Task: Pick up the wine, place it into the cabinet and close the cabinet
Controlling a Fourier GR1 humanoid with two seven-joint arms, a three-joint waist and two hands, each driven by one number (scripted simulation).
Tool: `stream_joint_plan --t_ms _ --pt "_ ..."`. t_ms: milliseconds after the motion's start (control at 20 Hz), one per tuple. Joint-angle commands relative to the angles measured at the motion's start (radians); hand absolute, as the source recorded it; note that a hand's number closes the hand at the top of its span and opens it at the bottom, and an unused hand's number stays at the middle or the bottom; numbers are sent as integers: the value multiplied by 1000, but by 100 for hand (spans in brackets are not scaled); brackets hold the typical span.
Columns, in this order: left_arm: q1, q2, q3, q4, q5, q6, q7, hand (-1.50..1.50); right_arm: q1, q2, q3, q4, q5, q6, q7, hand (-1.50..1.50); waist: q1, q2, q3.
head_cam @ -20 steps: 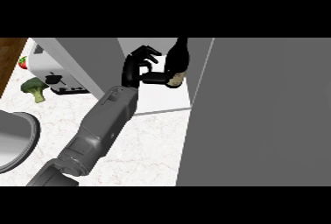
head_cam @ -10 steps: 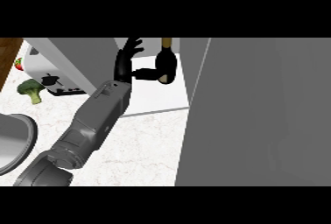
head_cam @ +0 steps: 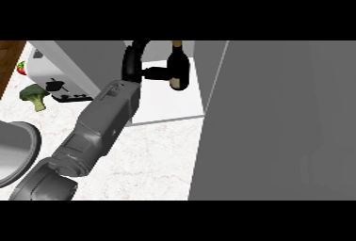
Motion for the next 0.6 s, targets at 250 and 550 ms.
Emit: stream_joint_plan --t_ms 250,550 --pt "-23 -58 73 -37 66 -159 -95 150 46 -38 -10 -165 -27 0 73 -150 11 -10 0" --pt "-57 -58 70 -36 60 -270 -73 -150 60 -40 -43 -183 -44 -18 90 -150 55 -23 2"
